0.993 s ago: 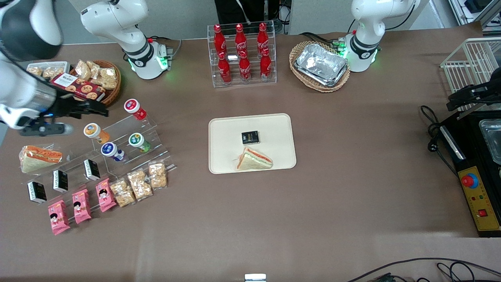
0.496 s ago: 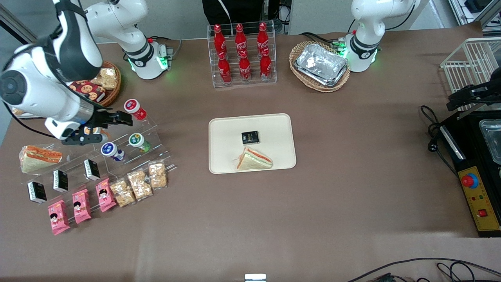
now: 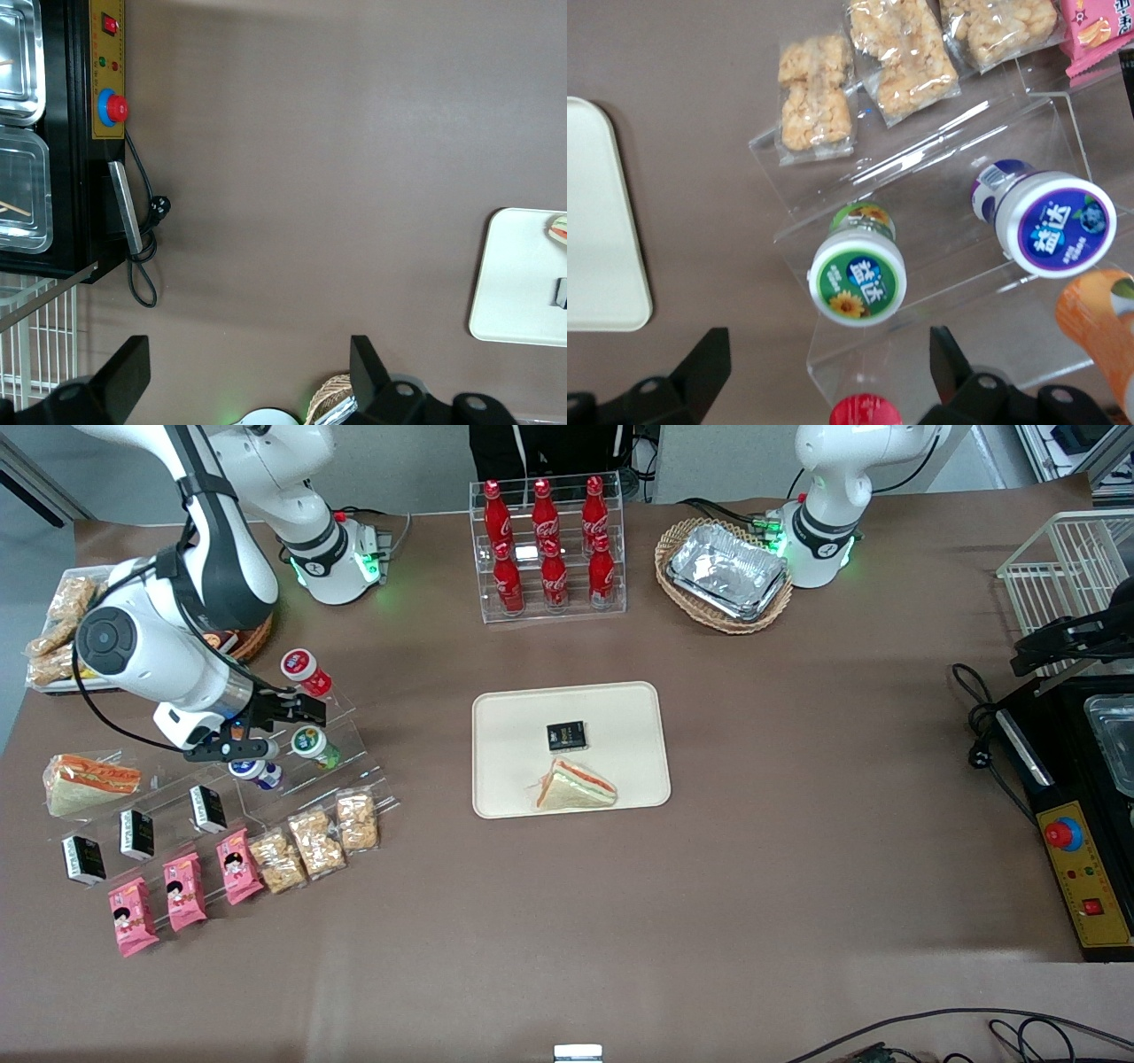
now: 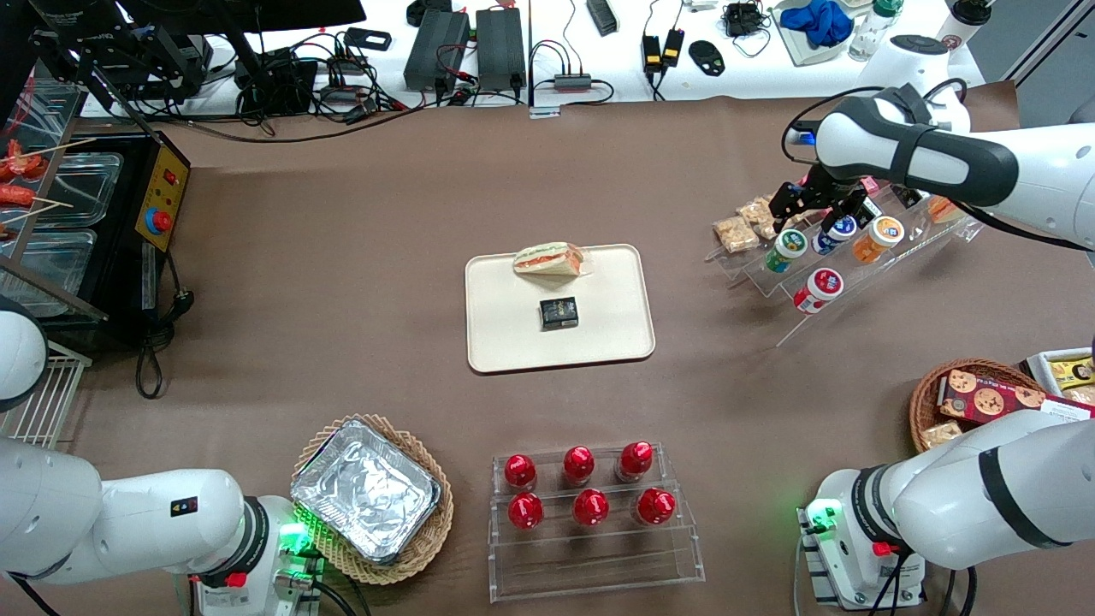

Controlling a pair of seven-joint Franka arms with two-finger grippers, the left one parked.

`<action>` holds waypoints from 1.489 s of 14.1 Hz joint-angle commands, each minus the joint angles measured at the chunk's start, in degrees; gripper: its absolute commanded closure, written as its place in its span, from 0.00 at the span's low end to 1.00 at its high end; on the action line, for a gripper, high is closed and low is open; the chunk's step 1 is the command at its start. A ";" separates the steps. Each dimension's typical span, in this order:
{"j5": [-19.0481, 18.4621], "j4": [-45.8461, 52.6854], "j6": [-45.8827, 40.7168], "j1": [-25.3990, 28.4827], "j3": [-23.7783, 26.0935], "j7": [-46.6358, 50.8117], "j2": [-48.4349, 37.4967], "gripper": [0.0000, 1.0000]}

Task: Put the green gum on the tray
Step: 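Lower the open right gripper onto the green-capped bottle on the rack, then close the right gripper around the green-capped bottle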

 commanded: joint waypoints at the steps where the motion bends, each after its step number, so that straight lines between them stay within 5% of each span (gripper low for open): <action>1: -1.08 -0.54 3.69 0.50 -0.22 0.71 1.89 0.00; 14: -1.08 -4.59 14.59 1.29 -0.30 -0.17 7.16 0.04; 15: -1.08 -4.59 14.85 1.29 -0.22 -0.43 7.25 0.11; 18: -1.08 -4.59 15.21 1.20 -0.30 -2.80 7.34 0.54; 21: -1.08 -4.41 15.21 0.33 -0.65 -7.01 7.25 0.71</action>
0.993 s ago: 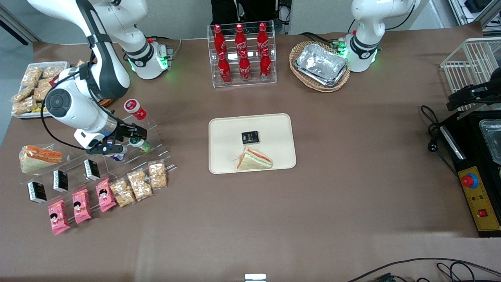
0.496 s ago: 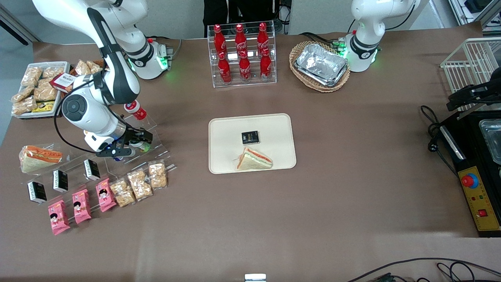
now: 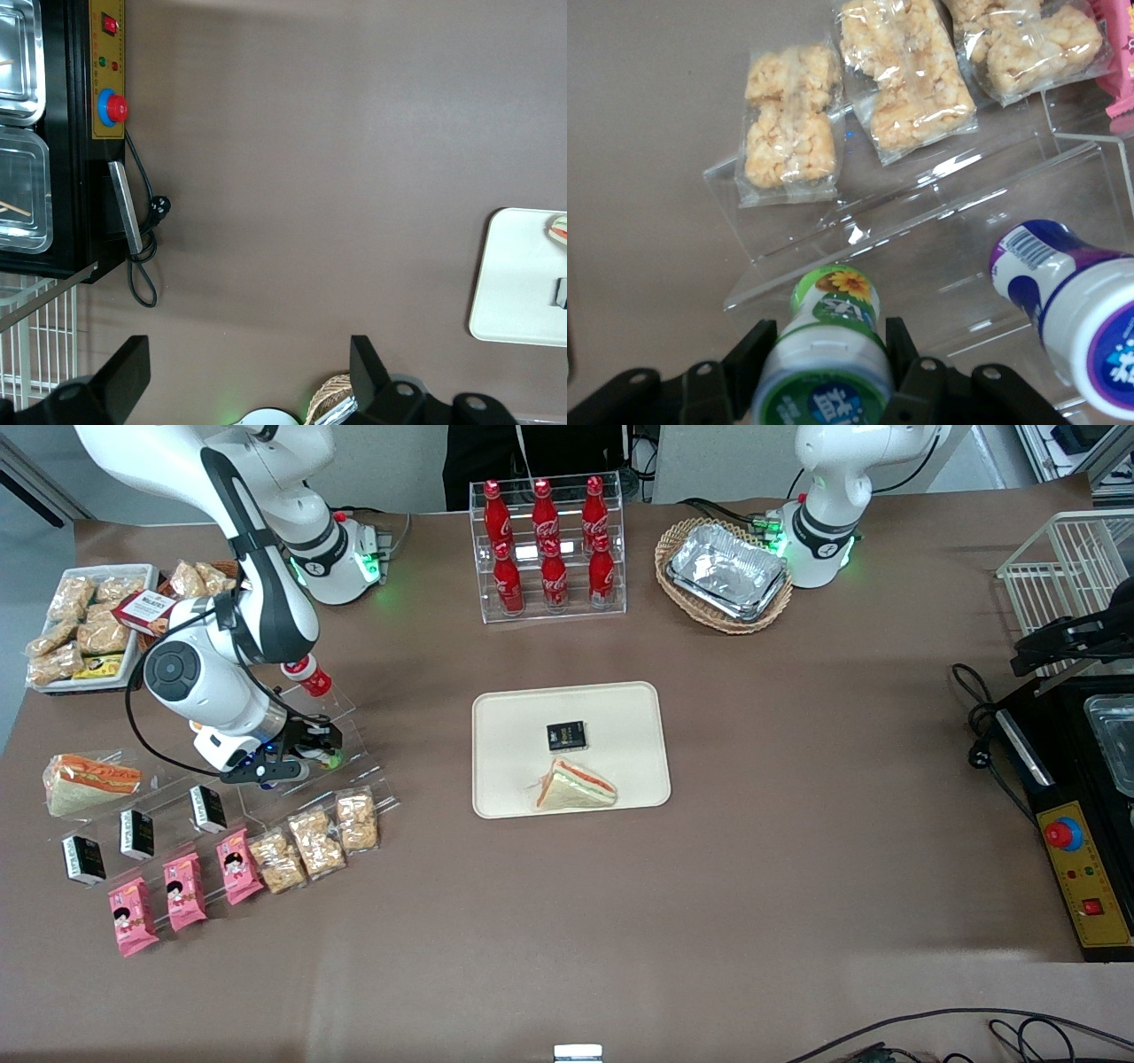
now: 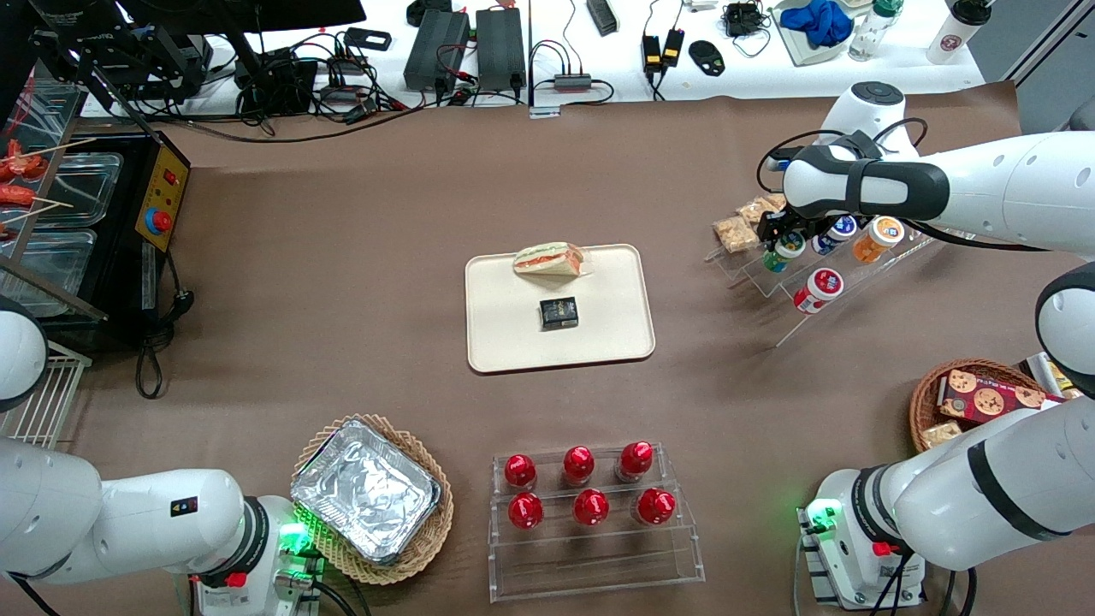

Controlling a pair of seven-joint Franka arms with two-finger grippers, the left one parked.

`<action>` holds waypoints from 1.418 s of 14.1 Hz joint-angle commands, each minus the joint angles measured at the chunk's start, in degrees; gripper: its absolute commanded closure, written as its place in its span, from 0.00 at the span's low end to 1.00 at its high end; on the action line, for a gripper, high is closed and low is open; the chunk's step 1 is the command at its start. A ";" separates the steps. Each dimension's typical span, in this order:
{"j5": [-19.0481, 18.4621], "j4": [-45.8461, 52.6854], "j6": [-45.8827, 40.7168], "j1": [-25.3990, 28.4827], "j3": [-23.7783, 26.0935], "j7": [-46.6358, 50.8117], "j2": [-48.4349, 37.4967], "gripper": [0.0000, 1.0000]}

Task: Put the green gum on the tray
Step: 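Close the right gripper around the green-capped bottle, then lift the green-capped bottle up off the rack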

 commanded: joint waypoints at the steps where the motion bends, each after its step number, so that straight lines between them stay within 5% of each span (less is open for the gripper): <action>1: -0.95 0.04 0.97 -0.73 -0.76 -5.45 -0.33 0.71; 4: -0.95 3.45 -3.22 -0.82 -0.94 -6.26 -1.29 0.72; 15: -0.95 41.67 -48.92 -1.26 -3.75 -6.26 1.42 0.72; 20: 0.01 44.61 -52.47 -0.30 -3.66 -3.47 2.57 0.72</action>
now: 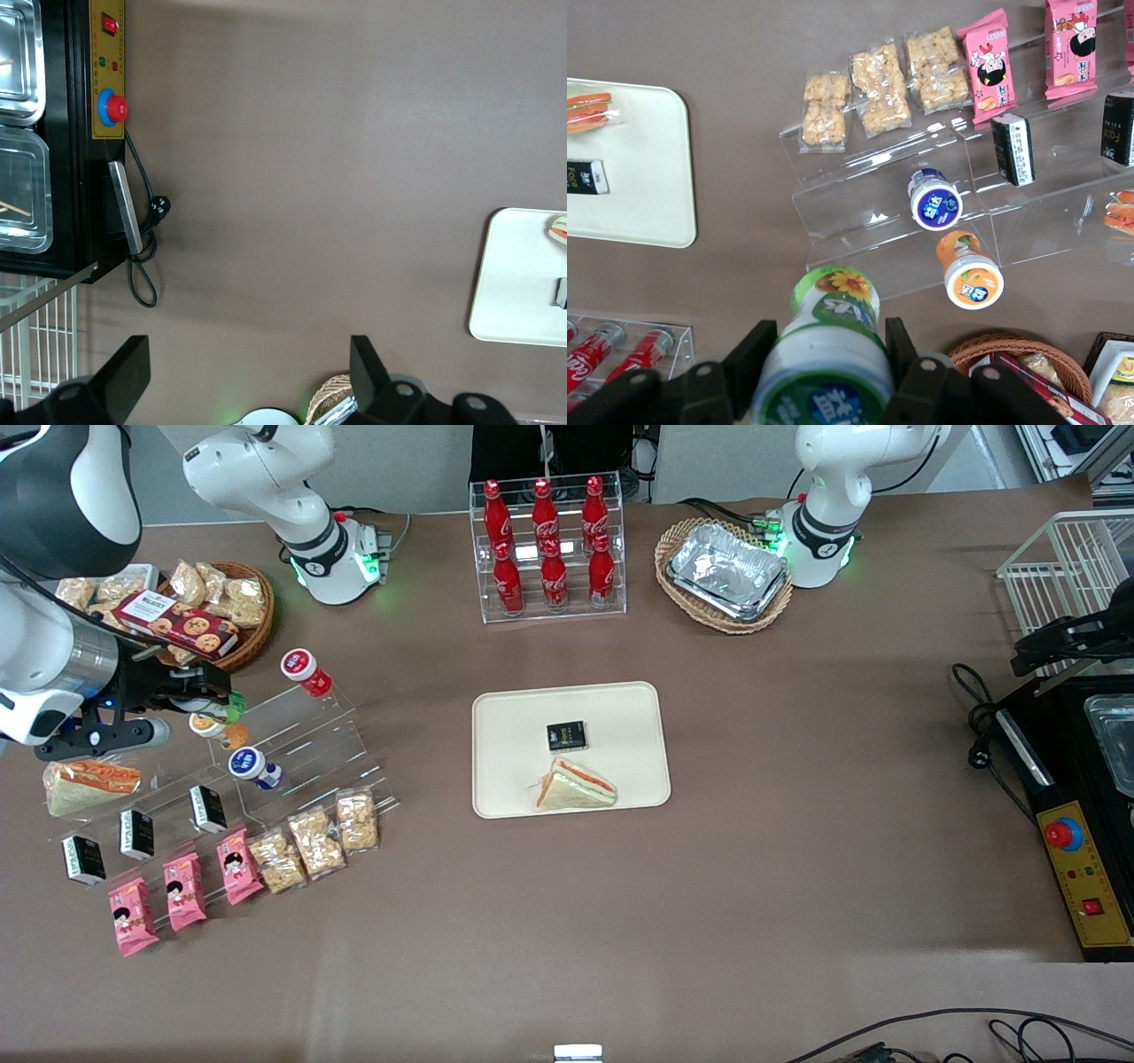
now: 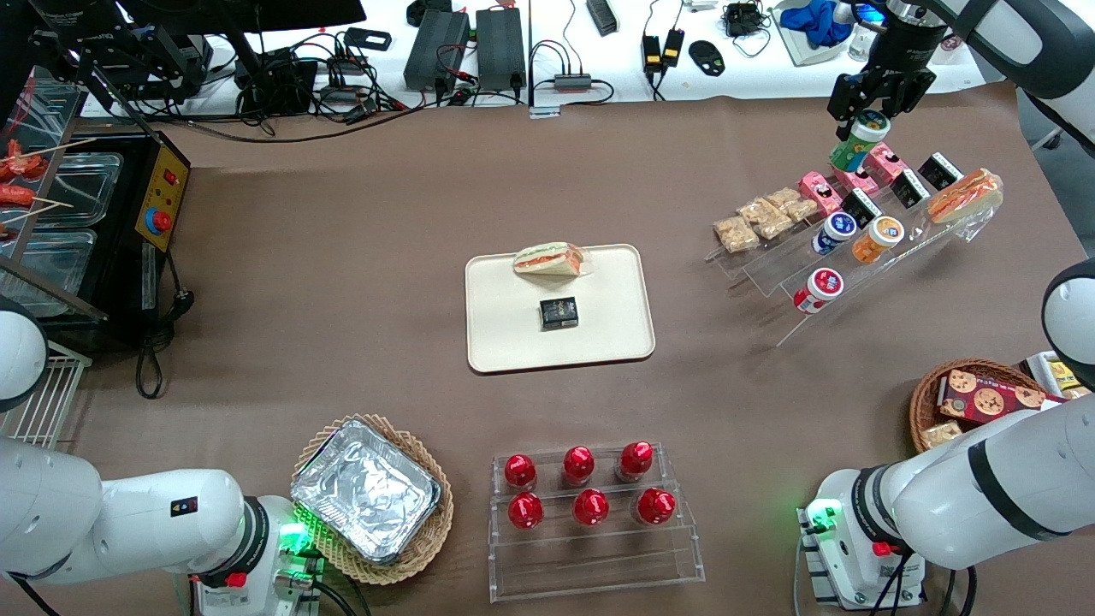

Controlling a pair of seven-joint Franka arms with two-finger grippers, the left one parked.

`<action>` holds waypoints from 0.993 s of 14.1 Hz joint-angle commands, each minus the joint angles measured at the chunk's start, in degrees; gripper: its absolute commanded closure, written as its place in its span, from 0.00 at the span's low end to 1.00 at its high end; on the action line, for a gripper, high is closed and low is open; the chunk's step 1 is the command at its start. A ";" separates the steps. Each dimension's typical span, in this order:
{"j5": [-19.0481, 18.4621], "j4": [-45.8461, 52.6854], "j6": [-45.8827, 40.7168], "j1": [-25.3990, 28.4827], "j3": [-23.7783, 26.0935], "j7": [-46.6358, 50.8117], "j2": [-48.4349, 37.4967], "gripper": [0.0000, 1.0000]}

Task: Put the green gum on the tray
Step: 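Lift the green-capped bottle up off the rack, then carry the bottle over to the cream tray beside the black pack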

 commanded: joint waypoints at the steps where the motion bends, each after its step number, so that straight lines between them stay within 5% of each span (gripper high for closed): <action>1: 0.55 2.16 -1.93 1.72 0.62 5.52 2.52 0.71; 6: 3.11 -2.31 4.63 14.71 1.15 25.12 2.78 0.71; 14: 3.20 -23.06 37.76 29.42 1.24 38.87 6.98 0.72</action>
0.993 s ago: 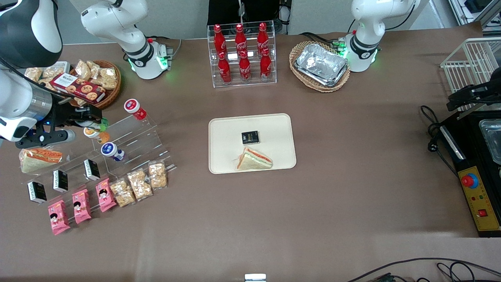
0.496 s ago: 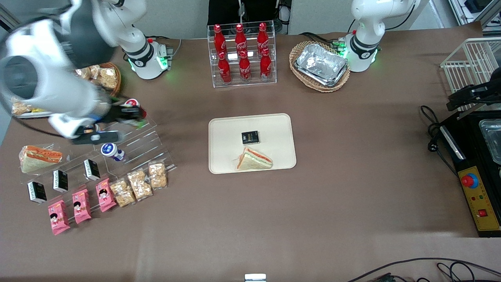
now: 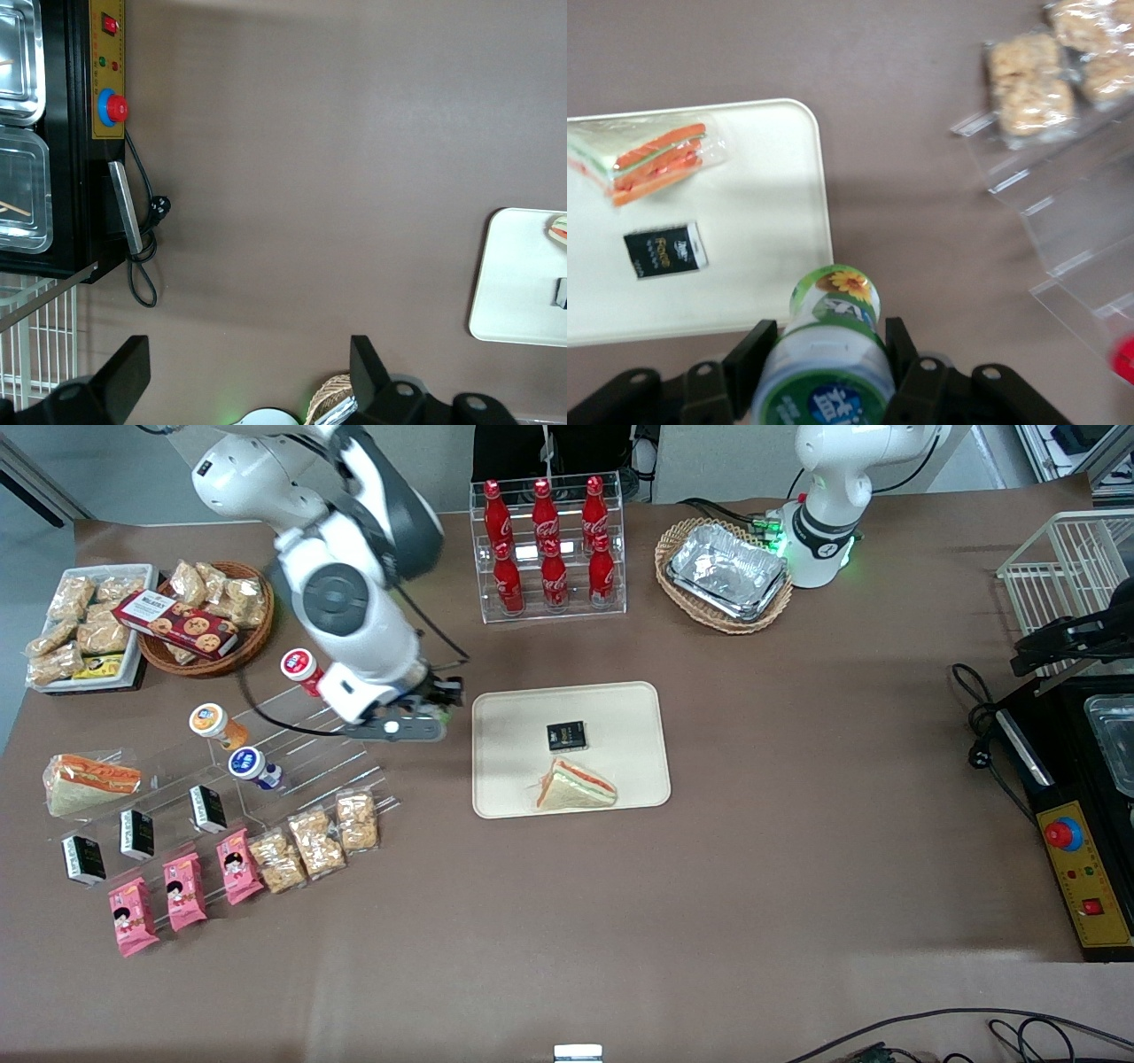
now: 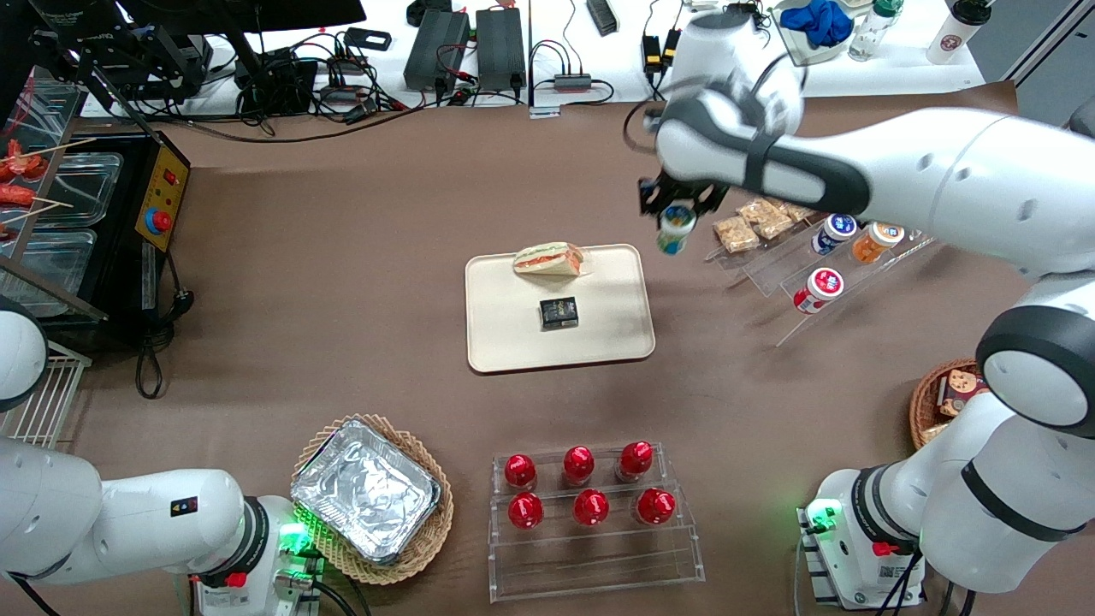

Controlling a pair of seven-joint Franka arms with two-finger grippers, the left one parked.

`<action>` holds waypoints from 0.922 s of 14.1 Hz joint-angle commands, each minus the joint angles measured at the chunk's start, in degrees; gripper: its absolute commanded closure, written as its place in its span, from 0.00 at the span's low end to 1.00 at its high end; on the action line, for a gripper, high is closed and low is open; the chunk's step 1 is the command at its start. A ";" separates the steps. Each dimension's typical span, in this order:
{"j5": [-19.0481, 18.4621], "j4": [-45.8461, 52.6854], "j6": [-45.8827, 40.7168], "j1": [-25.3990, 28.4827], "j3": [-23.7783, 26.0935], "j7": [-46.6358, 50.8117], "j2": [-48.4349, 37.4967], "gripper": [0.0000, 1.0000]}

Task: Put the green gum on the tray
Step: 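Carry the bottle over to the cream tray beside the black pack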

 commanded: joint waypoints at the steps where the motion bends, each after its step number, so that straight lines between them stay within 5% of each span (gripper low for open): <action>1: 1.19 -5.33 10.15 2.74 -0.57 2.00 3.85 0.72; 5: 10.24 -6.04 17.27 6.61 -0.57 2.09 11.32 0.72; 13: 12.89 -5.95 25.36 9.60 -0.40 1.83 18.54 0.71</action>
